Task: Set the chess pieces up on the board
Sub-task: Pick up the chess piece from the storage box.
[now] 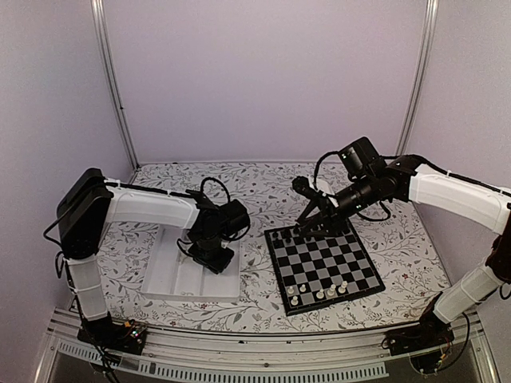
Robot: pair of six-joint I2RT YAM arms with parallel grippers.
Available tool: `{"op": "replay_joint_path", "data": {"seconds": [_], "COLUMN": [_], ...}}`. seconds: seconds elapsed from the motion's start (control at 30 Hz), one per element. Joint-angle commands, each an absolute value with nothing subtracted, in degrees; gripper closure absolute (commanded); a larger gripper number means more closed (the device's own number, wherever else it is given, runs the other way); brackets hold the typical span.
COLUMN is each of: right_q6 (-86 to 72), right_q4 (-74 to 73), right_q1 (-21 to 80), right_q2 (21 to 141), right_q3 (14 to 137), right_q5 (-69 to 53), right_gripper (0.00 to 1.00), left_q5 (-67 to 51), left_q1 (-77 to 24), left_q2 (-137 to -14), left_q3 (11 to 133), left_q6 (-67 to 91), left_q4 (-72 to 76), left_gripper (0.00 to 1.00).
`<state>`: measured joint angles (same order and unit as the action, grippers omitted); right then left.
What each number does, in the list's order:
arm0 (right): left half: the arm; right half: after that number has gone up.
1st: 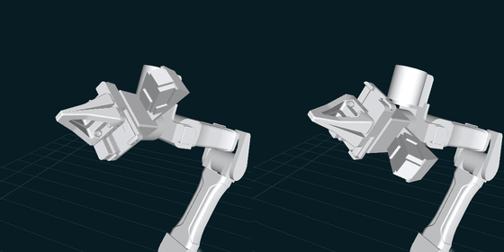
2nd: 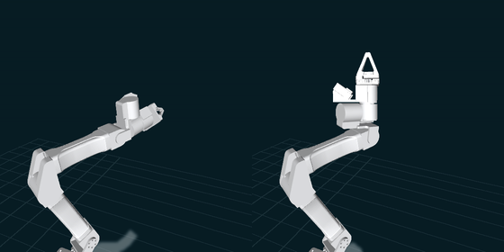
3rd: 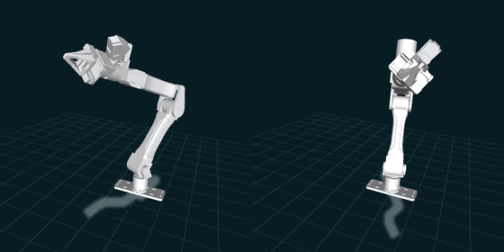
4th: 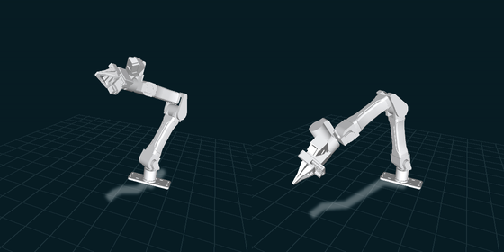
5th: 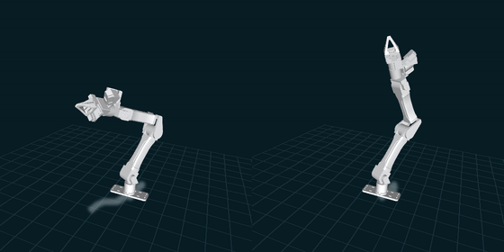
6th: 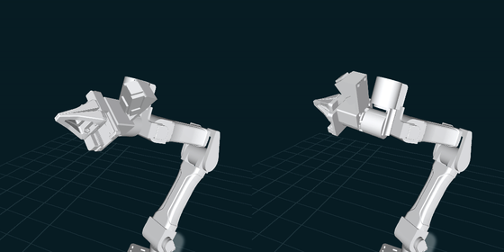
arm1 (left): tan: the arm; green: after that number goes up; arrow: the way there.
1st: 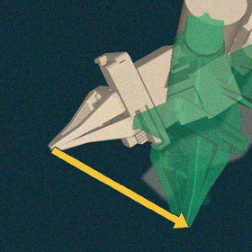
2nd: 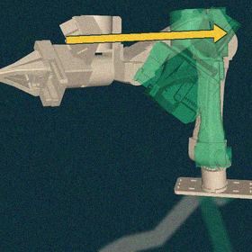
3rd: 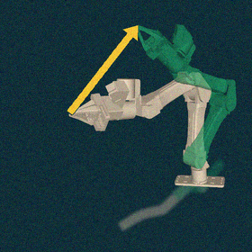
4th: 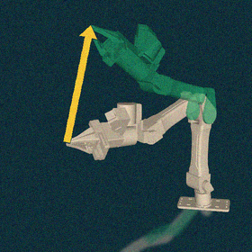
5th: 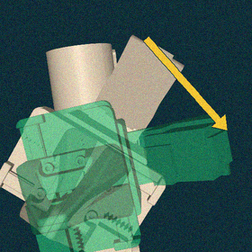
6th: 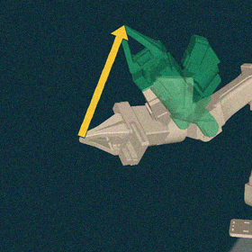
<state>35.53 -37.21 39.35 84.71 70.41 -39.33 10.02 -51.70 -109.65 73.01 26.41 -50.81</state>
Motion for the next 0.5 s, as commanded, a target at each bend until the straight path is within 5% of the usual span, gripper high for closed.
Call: {"op": "replay_joint_path", "data": {"seconds": [0.0,0.47], "right_q6": [35.07,31.81], "right_q4": [-36.44,-35.59], "right_q1": [39.29,38.86], "right_q2": [83.58,82.86], "right_q3": [69.35,73.09], "right_q5": [-39.38,-31.26], "right_gripper": [0.58,0.57], "left_q5": [8.98,8.73], "left_q1": [-50.45,-50.38], "left_q2": [-111.76,-108.67], "left_q3": [72.96,71.83], "left_q6": [25.10,25.19], "left_q4": [-49.19,-50.53], "left_gripper": [0.67,0.89]}}
